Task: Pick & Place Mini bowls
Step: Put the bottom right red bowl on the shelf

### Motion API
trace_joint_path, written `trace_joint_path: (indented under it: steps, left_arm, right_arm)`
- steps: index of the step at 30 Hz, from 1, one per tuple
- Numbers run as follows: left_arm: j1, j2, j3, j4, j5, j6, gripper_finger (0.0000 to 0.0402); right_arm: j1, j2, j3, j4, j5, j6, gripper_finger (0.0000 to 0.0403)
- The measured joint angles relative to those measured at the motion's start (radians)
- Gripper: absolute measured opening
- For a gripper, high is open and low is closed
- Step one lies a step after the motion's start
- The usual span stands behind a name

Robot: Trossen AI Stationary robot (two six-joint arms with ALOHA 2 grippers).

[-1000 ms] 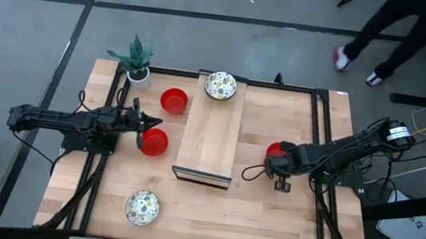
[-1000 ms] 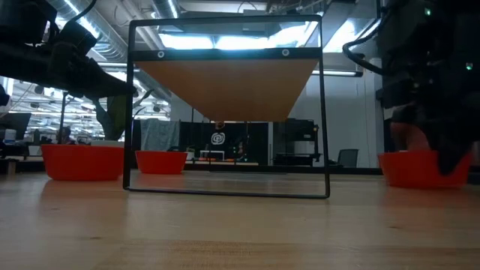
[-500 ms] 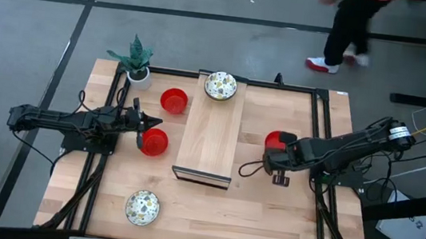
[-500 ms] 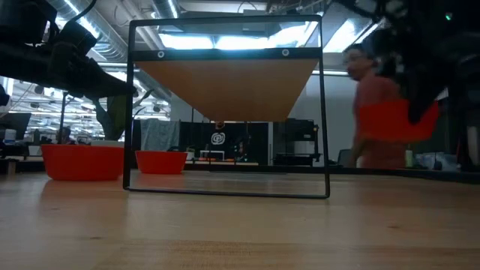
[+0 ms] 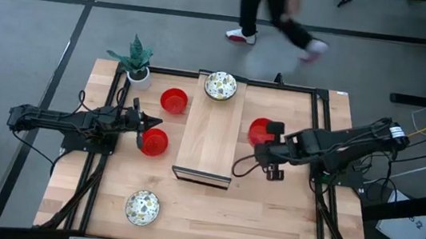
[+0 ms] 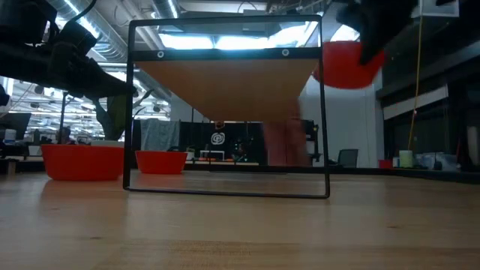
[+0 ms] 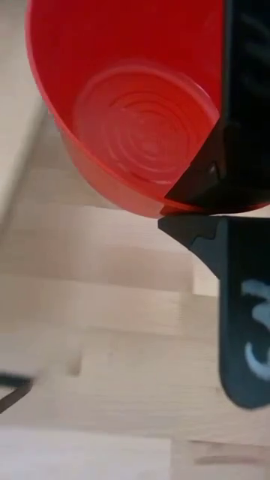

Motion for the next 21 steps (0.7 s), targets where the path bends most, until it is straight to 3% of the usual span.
trace_joint_path:
  steps: [11, 21]
  left_arm:
    - [0.000, 0.000, 0.000, 0.000, 0.000, 0.000, 0.0004]
    - [0.000, 0.000, 0.000, 0.000, 0.000, 0.000, 0.0004]
  right_arm:
    - [-0.014, 0.168, 0.217, 0.025, -0.005, -0.205, 0.0002]
    - [-0.084, 0.325, 0.386, 0.044, -0.116, -0.460, 0.0002]
